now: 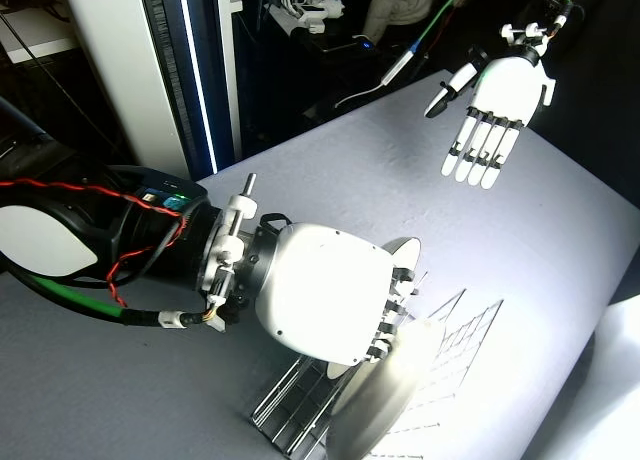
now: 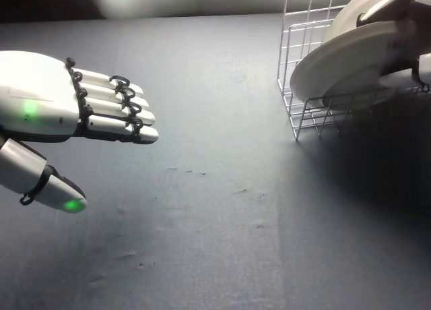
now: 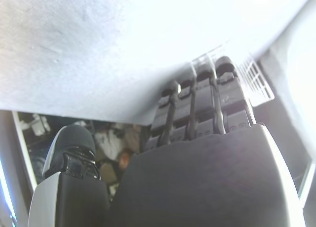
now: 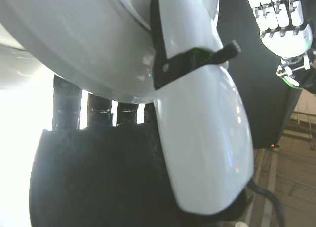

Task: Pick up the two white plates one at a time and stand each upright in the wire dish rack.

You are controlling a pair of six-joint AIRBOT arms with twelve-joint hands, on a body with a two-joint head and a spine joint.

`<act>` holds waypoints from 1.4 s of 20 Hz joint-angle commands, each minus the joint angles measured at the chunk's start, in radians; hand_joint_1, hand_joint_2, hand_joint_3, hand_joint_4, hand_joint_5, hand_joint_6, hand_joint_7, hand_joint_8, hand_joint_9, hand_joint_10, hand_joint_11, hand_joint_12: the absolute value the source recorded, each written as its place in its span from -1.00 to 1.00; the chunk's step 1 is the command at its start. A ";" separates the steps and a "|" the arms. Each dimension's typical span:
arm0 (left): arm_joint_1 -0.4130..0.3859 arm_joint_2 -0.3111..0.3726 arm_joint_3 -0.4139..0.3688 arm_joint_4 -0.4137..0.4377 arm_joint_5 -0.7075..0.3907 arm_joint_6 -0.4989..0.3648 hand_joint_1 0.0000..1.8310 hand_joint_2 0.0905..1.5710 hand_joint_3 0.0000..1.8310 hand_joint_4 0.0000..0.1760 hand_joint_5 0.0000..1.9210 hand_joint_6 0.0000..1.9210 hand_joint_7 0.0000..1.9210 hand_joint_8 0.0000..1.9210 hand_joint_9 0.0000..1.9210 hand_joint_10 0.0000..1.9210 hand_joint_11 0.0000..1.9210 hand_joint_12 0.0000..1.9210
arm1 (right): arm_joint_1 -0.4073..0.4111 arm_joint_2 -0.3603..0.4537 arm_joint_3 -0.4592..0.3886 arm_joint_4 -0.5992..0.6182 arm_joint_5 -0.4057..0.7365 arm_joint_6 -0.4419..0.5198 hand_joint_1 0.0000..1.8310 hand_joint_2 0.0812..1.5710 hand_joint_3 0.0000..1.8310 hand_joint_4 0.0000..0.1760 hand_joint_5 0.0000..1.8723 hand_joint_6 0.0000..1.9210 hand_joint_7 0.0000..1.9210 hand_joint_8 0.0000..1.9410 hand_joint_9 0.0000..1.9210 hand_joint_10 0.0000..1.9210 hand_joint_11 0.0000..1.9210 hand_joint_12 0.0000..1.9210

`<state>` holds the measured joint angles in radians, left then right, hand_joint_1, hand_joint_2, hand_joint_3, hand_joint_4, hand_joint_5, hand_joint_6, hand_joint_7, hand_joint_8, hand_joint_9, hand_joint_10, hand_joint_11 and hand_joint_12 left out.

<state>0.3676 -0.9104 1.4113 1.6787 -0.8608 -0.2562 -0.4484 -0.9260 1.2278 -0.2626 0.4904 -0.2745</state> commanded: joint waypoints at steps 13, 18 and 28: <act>-0.010 0.005 -0.002 -0.062 -0.017 -0.004 -1.00 0.47 -1.00 -1.00 -1.00 -1.00 -1.00 -1.00 -1.00 -1.00 -1.00 -1.00 | 0.058 -0.002 -0.008 -0.019 0.202 -0.008 0.36 0.39 -1.00 -1.00 -0.17 -0.99 -0.11 -1.00 -0.08 -0.98 -0.45 0.00; -0.010 0.005 -0.005 -0.062 -0.017 -0.006 -1.00 0.47 -1.00 -1.00 -1.00 -1.00 -1.00 -1.00 -1.00 -1.00 -1.00 -1.00 | 0.101 -0.002 -0.018 -0.019 0.206 -0.006 0.33 0.40 -1.00 -1.00 -0.26 -1.00 -0.20 -1.00 -0.18 -1.00 -0.57 0.07; -0.009 0.006 -0.006 -0.062 -0.017 -0.009 -1.00 0.46 -1.00 -1.00 -1.00 -1.00 -1.00 -1.00 -1.00 -1.00 -1.00 -1.00 | 0.100 0.000 -0.025 -0.019 0.173 -0.003 0.34 0.38 -1.00 -1.00 -0.28 -1.00 -0.24 -1.00 -0.22 -1.00 -0.59 0.04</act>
<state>0.3676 -0.9104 1.4071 1.6787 -0.8608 -0.2623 -0.3637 -0.9363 1.2003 -0.3187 0.5350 -0.2863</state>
